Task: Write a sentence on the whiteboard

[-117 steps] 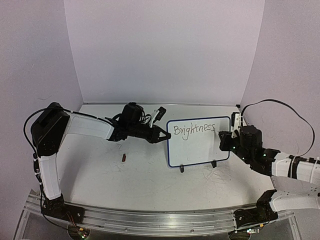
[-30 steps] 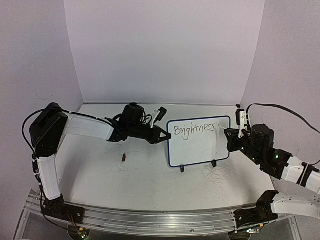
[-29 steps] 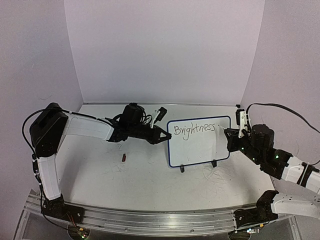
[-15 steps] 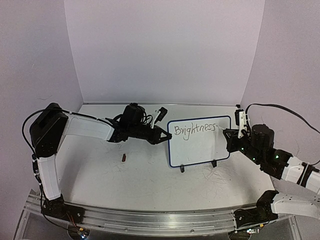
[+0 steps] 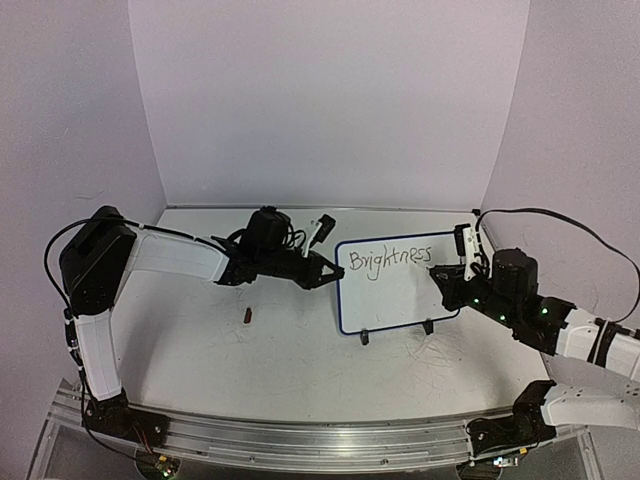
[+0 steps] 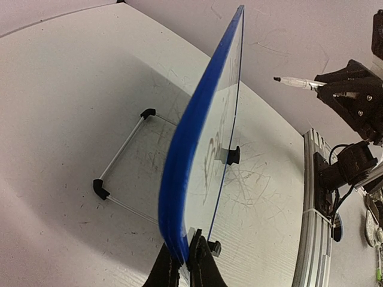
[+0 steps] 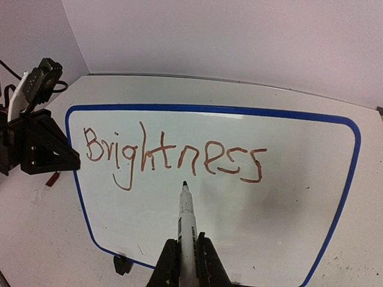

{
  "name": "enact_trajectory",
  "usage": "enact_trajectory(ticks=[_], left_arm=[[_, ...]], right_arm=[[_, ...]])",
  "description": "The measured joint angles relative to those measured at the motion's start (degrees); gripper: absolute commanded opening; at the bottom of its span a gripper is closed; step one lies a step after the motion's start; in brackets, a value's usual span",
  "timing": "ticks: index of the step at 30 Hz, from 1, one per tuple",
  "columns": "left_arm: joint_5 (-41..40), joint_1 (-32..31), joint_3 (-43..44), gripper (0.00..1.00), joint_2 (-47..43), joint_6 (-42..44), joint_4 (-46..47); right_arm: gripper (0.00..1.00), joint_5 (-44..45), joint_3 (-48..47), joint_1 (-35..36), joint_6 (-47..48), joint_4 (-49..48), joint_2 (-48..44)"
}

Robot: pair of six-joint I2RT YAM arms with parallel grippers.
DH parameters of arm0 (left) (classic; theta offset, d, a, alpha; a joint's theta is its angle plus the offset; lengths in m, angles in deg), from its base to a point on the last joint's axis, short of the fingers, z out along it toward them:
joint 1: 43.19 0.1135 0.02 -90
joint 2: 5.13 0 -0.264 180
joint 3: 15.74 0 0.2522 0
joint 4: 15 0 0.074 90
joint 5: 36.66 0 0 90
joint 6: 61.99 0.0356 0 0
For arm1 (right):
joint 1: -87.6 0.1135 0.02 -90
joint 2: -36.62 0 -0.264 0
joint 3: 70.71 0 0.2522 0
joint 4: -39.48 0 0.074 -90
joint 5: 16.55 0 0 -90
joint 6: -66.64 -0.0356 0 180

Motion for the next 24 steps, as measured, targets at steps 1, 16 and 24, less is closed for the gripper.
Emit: enact_trajectory(ticks=[1, 16, 24], left_arm=[[-0.1, 0.0, 0.0, 0.0, 0.0, 0.0, 0.0], [-1.1, -0.5, 0.0, 0.0, 0.0, 0.0, 0.4], [-1.3, -0.6, 0.0, 0.0, 0.0, 0.0, 0.4]], right_arm=[[0.0, -0.5, 0.0, 0.4, -0.4, -0.3, 0.4], [0.0, 0.3, -1.8, 13.1, -4.1, -4.3, 11.7], [0.0, 1.9, -2.6, 14.7, -5.0, -5.8, 13.9]])
